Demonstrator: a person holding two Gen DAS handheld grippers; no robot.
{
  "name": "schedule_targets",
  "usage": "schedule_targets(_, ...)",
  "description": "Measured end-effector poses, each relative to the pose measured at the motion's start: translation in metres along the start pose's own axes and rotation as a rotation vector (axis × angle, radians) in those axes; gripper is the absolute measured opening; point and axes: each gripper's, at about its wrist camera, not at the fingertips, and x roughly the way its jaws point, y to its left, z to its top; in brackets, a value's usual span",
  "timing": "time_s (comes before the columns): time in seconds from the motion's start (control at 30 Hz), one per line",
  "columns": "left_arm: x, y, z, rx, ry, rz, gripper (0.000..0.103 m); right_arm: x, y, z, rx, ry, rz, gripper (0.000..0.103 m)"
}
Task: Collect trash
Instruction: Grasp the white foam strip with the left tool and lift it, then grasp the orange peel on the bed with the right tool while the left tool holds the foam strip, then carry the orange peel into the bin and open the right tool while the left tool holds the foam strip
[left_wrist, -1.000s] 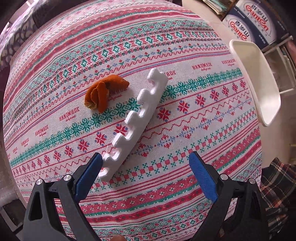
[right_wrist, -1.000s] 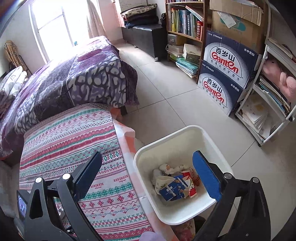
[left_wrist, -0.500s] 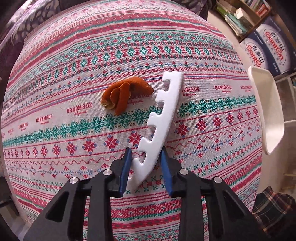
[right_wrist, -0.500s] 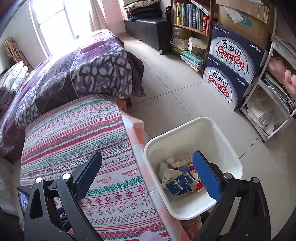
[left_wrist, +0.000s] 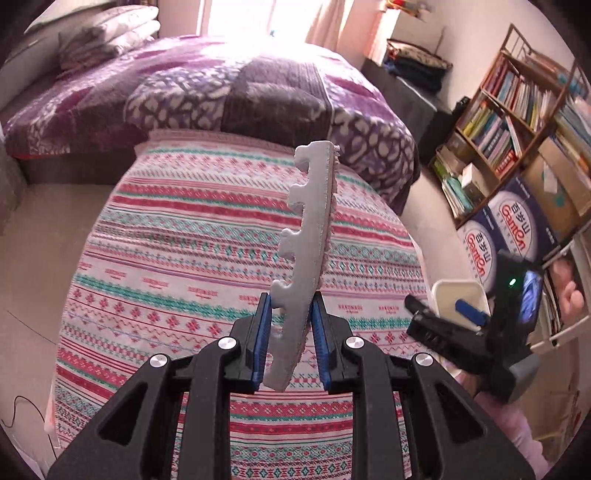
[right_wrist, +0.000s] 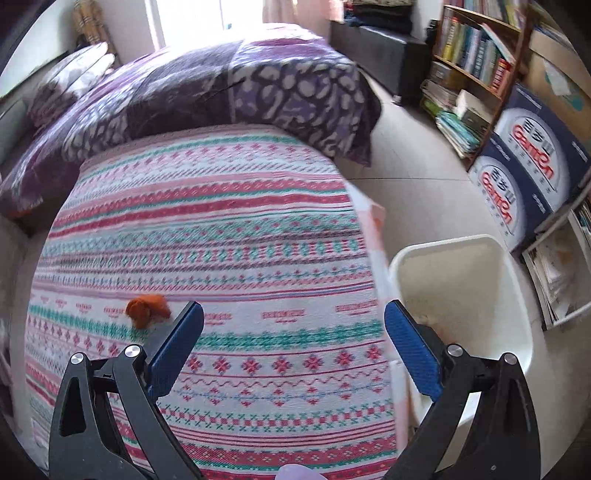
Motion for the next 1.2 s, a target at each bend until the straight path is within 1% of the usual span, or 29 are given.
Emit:
schedule_targets(0.1,-0.012,0.014,0.007,-0.042,-0.045,0.017,0.022,0.018,0.038,-0.008,-0.072,0.039,0.124,0.093)
schedule_targets(0.13,-0.015,0.018,0.009,-0.056,-0.054,0.020,0.022,0.023,0.050,-0.009,-0.102,0.044,0.150,0.093)
schedule_targets(0.23,-0.024,0.029,0.010,-0.068,-0.088,0.055,0.022,0.038,0.083,-0.015,-0.186,0.049,0.181,0.092)
schedule_targets(0.3,-0.026,0.037,0.009,-0.084,-0.096,0.059,0.022,0.051,0.102,-0.018,-0.213,0.058,0.193,0.089)
schedule_targets(0.37,-0.028,0.047,0.009,-0.104,-0.099,0.066,0.022,0.063,0.113,-0.019,-0.227,0.064,0.181,0.087)
schedule_targets(0.43,-0.029,0.055,0.009,-0.127,-0.097,0.068,0.022,0.074,0.121,-0.019,-0.237,0.070,0.176,0.078)
schedule_targets(0.47,-0.030,0.058,0.010,-0.137,-0.098,0.068,0.022,0.078,0.123,-0.020,-0.239,0.078,0.181,0.067)
schedule_targets(0.5,-0.030,0.060,0.010,-0.143,-0.098,0.069,0.022,0.079,0.125,-0.021,-0.244,0.068,0.173,0.059)
schedule_targets(0.53,-0.030,0.061,0.011,-0.146,-0.097,0.070,0.022,0.078,0.128,-0.021,-0.261,0.047,0.169,0.047)
schedule_targets(0.6,-0.029,0.063,0.010,-0.150,-0.099,0.076,0.022,0.075,0.131,-0.021,-0.279,0.055,0.178,0.031)
schedule_targets(0.63,-0.029,0.064,0.010,-0.153,-0.100,0.080,0.022,0.071,0.130,-0.019,-0.266,0.057,0.188,0.029)
schedule_targets(0.67,-0.029,0.065,0.010,-0.157,-0.103,0.087,0.022,0.067,0.128,-0.016,-0.253,0.049,0.194,0.021)
schedule_targets(0.7,-0.029,0.066,0.010,-0.161,-0.110,0.095,0.022,0.062,0.126,-0.012,-0.236,0.036,0.197,0.011)
schedule_targets(0.83,-0.036,0.063,0.010,-0.153,-0.161,0.145,0.022,0.023,0.121,0.001,-0.173,-0.043,0.233,0.011)
schedule_targets(1.0,-0.044,0.051,0.008,-0.129,-0.246,0.202,0.022,-0.032,0.112,0.013,-0.151,-0.154,0.273,0.011)
schedule_targets(1.1,-0.047,0.039,0.005,-0.105,-0.297,0.252,0.022,-0.059,0.097,0.017,-0.121,-0.210,0.279,0.011)
schedule_targets(1.2,-0.047,0.026,0.002,-0.085,-0.331,0.276,0.022,-0.080,0.083,0.019,-0.089,-0.249,0.269,0.011)
